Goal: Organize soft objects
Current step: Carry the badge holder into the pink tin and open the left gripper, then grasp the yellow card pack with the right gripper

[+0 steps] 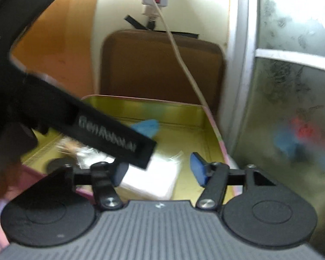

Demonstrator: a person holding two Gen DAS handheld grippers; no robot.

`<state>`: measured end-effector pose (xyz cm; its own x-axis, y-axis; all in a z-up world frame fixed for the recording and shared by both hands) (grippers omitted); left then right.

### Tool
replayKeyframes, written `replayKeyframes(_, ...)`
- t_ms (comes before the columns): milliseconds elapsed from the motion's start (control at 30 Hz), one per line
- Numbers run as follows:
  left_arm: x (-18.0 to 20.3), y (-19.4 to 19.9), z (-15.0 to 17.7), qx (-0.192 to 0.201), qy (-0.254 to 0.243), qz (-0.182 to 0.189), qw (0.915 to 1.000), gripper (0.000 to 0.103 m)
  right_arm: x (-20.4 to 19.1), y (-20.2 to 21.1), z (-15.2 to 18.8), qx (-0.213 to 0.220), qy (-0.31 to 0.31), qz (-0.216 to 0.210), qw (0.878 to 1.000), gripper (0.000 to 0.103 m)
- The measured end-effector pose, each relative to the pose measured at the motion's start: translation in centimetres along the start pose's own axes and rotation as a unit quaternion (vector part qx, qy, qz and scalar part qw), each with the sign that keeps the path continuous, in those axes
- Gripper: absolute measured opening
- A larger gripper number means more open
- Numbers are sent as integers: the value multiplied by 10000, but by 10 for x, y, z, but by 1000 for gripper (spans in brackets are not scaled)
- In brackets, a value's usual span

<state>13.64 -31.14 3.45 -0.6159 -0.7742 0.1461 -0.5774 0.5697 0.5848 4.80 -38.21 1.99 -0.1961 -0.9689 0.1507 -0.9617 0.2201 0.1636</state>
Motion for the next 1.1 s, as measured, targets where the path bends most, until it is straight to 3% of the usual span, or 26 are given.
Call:
replayKeyframes(200, -15, 54, -5, 658, 37, -6, 9978, 86, -2, 30, -5, 388, -360, -28, 9986, 67)
replayKeyframes(333, -40, 107, 14, 1023, 313, 27, 9943, 86, -29, 55, -14, 679, -496, -471, 9953, 66)
replayKeyframes(433, -80, 143, 47, 1162, 536, -233, 9915, 86, -67, 69, -22, 778, -401, -1027, 9909, 66)
replayKeyframes(533, -129, 171, 82, 1108, 871, -751, 9872, 86, -112, 71, -23, 622, -227, -1759, 9822, 66)
replayKeyframes(633, -180, 188, 118, 918, 1345, -1336, 9776, 83, -167, 67, -21, 367, 153, -2492, 9676, 65)
replayKeyframes(733, -223, 193, 146, 675, 1973, -1482, 9667, 80, -219, 54, -14, 76, 699, -2921, 9538, 58)
replayKeyframes(833, -244, 191, 160, 512, 2136, -1692, 9608, 80, -249, 22, -9, -316, 885, -3020, 9487, 58)
replayKeyframes(933, -264, 184, 170, 360, 2119, -2011, 9557, 78, -266, -6, -9, -529, 1154, -2846, 9502, 61)
replayKeyframes(1033, -282, 181, 168, 315, 1836, -2588, 9478, 76, -278, -26, -4, -751, 1386, -2782, 9475, 70)
replayKeyframes(1100, -298, 177, 164, 269, 1828, -2847, 9406, 74, -279, -38, -1, -857, 1382, -2776, 9468, 70)
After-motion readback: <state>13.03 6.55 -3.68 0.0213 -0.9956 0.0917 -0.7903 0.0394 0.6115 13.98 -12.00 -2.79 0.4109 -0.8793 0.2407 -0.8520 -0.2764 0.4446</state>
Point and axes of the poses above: each gripper's, at about its wrist camera, not at the fingertips, and y roughly against the way its jaws point, x to its right, z to its underside, the point moved 4 cm from there along -y, roughly the way its jaws point, and after that the axes turned 7 degrees about x, right-handed, at the moved point
